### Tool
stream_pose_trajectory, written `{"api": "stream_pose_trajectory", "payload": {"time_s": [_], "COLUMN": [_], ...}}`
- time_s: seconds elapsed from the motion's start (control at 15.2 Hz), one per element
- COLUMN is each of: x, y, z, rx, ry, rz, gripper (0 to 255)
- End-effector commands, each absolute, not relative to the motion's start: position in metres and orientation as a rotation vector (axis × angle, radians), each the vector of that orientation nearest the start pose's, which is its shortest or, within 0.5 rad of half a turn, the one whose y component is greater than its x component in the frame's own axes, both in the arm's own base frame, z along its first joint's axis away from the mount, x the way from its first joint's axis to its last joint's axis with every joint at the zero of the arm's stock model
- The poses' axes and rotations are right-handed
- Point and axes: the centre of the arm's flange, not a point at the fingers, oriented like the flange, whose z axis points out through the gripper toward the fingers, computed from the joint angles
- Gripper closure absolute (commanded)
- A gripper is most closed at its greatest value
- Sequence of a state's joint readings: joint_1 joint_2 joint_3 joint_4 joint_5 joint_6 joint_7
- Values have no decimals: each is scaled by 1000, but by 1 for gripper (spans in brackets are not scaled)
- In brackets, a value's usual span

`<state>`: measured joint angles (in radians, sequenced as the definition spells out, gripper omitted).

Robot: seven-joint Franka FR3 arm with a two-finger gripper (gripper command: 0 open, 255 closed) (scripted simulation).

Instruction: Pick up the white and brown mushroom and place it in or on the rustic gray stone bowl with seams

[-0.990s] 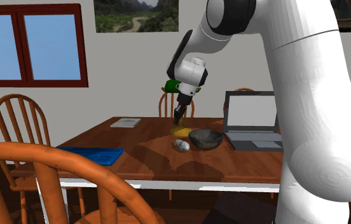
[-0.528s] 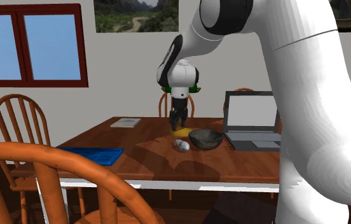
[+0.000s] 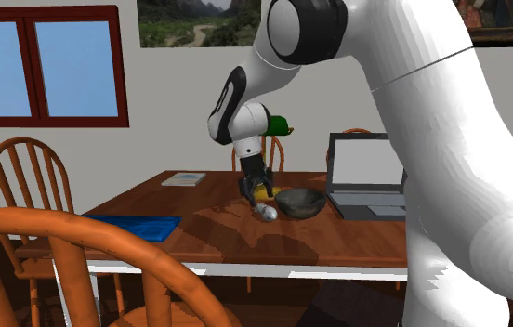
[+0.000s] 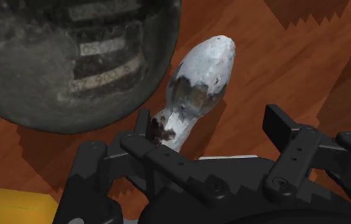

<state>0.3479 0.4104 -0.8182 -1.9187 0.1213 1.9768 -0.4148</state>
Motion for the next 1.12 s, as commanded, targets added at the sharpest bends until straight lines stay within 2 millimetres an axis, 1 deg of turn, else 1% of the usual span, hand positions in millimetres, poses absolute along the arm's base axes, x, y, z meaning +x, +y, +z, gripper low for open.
{"api": "stream_pose_trajectory", "payload": {"time_s": [0.0, 0.13, 0.66, 0.73, 1.06], "x": [530, 526, 526, 526, 527], "y": [-243, -244, -244, -244, -243], "z": [311, 298, 298, 298, 297], "rx": [-3185, -3185, -3185, -3185, -3185], "ry": [188, 188, 188, 188, 188], "rz": [470, 470, 470, 470, 470], "gripper": [0, 0, 0, 255, 255]}}
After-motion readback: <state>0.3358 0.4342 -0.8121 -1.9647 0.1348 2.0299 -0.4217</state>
